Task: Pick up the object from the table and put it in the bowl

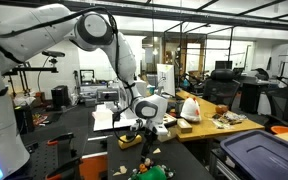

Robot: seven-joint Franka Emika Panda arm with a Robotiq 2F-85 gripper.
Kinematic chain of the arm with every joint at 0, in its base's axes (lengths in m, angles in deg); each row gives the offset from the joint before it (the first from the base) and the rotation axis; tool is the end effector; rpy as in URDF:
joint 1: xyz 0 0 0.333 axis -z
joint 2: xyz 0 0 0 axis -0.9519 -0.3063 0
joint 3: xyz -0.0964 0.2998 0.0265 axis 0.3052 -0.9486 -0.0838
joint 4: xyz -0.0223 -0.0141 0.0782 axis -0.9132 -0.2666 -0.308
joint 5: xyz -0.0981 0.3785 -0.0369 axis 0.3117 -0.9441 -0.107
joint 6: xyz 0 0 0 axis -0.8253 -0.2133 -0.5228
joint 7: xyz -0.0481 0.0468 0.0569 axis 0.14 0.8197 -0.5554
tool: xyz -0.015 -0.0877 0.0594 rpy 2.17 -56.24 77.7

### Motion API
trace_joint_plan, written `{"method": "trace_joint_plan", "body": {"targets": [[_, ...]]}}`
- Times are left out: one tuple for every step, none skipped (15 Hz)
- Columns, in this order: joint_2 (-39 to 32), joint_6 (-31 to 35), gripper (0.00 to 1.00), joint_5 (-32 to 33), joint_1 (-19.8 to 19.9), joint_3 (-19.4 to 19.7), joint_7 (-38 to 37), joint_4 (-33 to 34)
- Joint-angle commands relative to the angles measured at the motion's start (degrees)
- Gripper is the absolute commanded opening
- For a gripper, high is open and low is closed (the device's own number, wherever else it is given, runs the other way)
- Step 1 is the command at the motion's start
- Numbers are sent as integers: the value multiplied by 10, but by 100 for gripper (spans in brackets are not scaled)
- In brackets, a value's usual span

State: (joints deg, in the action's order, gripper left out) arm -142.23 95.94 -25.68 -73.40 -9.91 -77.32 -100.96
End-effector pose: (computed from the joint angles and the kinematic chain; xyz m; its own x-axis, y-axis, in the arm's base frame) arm 0.5765 -0.0754 -0.0161 0.5986 -0.7820 -0.1738 -0.7606 -0.6229 0.1832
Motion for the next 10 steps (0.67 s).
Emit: {"method": "trace_joint_plan", "body": {"targets": [[-1,-29,100,4,3,1,24,12],[6,-62,100,-6,20,-17,44,13],[-2,-20,100,-5,-1,1,20,5],[-2,-34,100,-6,2,-2,26,8],[-2,-41,100,-6,4,-5,32,10],[-2,-42,100,-7,6,-6,33,12],[-2,-43,100,-7,7,-7,33,12],[-2,-43,100,-7,8,-7,33,12],[-2,-43,100,-7,8,-7,33,12],[-2,-43,100,-7,9,-7,34,12]]}}
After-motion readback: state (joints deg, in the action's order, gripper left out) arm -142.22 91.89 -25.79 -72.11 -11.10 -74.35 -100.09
